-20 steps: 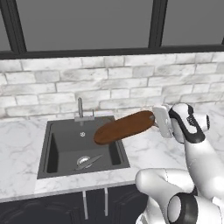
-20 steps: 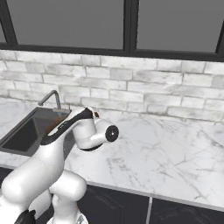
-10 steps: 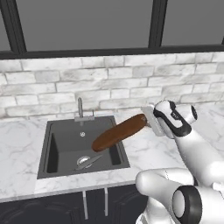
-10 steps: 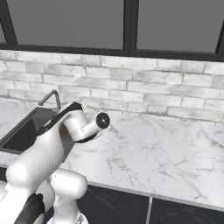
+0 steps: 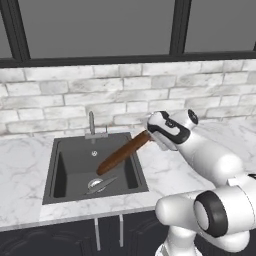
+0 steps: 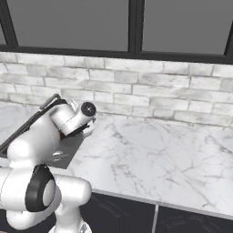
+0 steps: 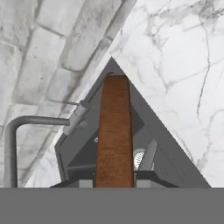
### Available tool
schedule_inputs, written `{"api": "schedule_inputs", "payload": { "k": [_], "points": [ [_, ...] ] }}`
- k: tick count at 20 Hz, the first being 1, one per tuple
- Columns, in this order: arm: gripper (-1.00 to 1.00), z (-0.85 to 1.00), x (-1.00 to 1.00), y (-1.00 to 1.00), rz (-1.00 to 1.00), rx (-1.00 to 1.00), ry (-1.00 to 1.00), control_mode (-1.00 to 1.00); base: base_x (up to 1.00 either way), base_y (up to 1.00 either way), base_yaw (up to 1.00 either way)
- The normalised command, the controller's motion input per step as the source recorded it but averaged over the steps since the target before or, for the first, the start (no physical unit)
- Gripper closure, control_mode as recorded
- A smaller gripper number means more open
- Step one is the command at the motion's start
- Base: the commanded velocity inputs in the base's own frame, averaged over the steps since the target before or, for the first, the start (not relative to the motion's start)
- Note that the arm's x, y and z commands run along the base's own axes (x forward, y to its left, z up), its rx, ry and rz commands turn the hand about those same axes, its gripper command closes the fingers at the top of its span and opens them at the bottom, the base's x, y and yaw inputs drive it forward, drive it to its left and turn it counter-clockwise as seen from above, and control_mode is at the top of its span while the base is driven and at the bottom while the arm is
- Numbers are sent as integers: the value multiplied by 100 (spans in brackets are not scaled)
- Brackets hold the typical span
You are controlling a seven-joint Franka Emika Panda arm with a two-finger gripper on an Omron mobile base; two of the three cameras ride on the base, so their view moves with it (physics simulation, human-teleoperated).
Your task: Move the cutting board and knife to the sink. Then move spray from the cabinet to the counter.
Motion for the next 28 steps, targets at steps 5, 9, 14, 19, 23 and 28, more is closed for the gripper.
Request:
{"api": "schedule_inputs", "payload": {
  "k": [5, 9, 14, 19, 23, 28],
  "points": [
    [100, -2, 21, 68, -5, -7, 4, -100, 0, 0, 0],
    [100, -2, 10, 64, -5, -3, 1, -100, 0, 0, 0],
    [100, -1, 9, 47, -5, 0, 0, -100, 0, 0, 0],
    [100, -5, 11, 25, -1, 0, 0, -100, 0, 0, 0],
    [100, -16, 0, 8, 0, 0, 0, -100, 0, 0, 0],
    [100, -21, 0, 0, 0, 4, 0, -100, 0, 0, 0]
  ]
}}
